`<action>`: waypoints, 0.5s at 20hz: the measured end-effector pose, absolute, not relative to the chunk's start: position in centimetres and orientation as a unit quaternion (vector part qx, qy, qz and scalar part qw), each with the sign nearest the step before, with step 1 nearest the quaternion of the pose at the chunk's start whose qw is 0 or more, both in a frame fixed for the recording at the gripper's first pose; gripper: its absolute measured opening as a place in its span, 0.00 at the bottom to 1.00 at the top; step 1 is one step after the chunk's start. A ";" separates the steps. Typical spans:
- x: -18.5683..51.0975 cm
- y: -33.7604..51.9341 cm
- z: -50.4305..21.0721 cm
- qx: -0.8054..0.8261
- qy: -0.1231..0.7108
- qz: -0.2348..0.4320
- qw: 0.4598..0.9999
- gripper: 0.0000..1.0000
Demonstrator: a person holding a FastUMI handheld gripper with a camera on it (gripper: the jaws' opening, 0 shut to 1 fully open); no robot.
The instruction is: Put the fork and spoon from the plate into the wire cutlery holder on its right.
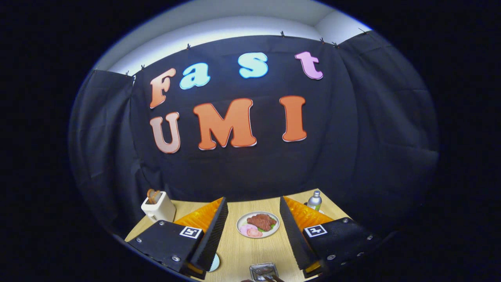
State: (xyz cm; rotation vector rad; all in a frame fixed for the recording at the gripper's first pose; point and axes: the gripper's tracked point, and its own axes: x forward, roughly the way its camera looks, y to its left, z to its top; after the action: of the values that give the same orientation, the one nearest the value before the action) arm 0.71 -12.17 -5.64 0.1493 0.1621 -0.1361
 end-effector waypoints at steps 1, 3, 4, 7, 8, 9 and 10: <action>0.7 -12.4 -4.5 0.067 0.060 -0.074 0.993 0.80; 1.1 -13.0 -2.1 0.046 0.025 -0.077 0.996 0.81; 1.0 -13.0 -1.5 0.037 0.012 -0.076 0.996 0.81; 0.6 -12.4 0.1 0.028 -0.009 -0.067 0.997 0.81; 0.5 -12.4 0.5 0.029 -0.014 -0.067 0.997 0.81; 0.6 -12.3 1.1 0.034 -0.023 -0.064 0.997 0.81; 0.5 -12.4 1.7 0.038 -0.031 -0.062 0.997 0.81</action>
State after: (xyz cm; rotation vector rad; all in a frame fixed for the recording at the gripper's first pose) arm 0.47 -12.43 1.72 0.0770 -0.0614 -0.1247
